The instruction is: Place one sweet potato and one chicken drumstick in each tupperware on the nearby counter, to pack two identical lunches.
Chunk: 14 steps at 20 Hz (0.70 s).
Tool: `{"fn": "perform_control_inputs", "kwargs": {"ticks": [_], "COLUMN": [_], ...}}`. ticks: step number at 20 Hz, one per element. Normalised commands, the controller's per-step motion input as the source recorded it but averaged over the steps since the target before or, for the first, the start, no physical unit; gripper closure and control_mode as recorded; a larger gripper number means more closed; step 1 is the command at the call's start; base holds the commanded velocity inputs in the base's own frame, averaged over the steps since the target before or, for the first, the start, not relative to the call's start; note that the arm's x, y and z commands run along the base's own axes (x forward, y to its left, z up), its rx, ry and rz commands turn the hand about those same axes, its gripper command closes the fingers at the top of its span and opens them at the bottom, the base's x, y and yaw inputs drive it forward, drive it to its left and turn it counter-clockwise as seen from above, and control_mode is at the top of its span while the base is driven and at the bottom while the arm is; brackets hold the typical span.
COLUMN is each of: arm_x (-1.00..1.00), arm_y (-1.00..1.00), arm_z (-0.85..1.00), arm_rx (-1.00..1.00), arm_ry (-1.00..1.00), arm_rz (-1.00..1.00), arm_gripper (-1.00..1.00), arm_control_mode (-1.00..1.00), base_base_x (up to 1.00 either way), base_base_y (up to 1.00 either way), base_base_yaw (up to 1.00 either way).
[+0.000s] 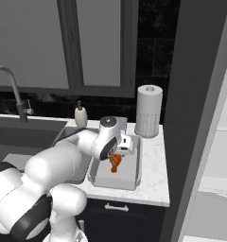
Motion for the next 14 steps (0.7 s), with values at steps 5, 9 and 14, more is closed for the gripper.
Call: {"fn": "perform_control_inputs", "kwargs": {"ticks": [5,9,14], "arm_x": [-0.01,-0.14,-0.32], "arm_y": [0.29,0.73,0.83], "arm_z": [0.35,0.84,0.90], "arm_rx": [-0.02,-0.02,-0.01], "arm_ry": [0.00,0.00,0.00], "arm_rz": [0.00,0.00,-0.01], "arm_gripper": [-1.00,-1.00,-1.00], "arm_control_mode": [-1.00,-1.00,-1.00], "base_base_x": [0.00,0.00,0.00], "base_base_y": [0.00,0.00,0.00], "base_base_yaw": [0.00,0.00,0.00]}}
